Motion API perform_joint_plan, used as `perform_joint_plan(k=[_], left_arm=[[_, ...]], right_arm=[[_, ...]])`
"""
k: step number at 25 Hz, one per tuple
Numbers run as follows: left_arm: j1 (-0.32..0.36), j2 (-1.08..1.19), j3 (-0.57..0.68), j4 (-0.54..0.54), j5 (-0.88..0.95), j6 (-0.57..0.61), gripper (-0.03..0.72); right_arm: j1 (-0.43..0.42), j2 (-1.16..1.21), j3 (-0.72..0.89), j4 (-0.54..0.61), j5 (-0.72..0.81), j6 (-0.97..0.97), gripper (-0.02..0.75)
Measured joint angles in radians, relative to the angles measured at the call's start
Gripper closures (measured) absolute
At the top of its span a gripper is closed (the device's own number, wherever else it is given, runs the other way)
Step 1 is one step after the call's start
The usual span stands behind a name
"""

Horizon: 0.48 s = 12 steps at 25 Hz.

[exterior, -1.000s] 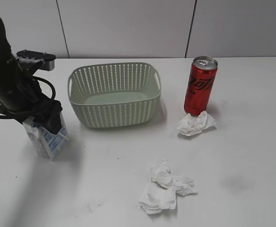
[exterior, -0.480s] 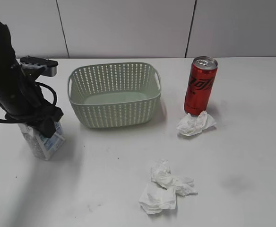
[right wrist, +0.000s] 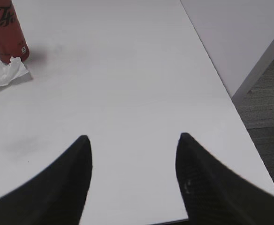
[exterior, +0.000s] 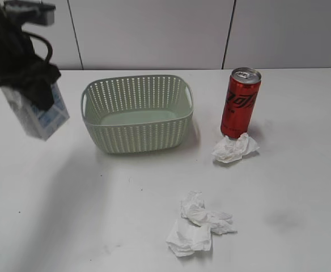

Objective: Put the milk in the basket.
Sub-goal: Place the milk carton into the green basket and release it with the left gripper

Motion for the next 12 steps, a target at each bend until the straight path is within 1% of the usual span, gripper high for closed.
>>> perform_joint_plan(k=[2, 5, 7, 9, 12], left_arm=[[0.0, -0.001, -0.104, -0.016, 0.003, 0.0, 0.372], [0.0, 0.008, -0.212, -0.065, -0.056, 0.0, 0.372], [-0.001, 0.031, -0.252, -0.111, -0.097, 0.0, 0.372], [-0.008, 0.071, -0.264, -0.15, -0.147, 0.0, 0.372], [-0.038, 0.145, -0.265, -0.165, -0.191, 0.0, 0.373]], right_arm=[[0.0, 0.0, 0.0, 0.0, 0.0, 0.0, 0.289], [0.0, 0.0, 0.0, 0.0, 0.0, 0.0, 0.289], [0.0, 0.0, 0.0, 0.0, 0.0, 0.0, 0.289], [0.0, 0.0, 0.0, 0.0, 0.0, 0.0, 0.289], [0.0, 0.0, 0.0, 0.0, 0.0, 0.0, 0.289]])
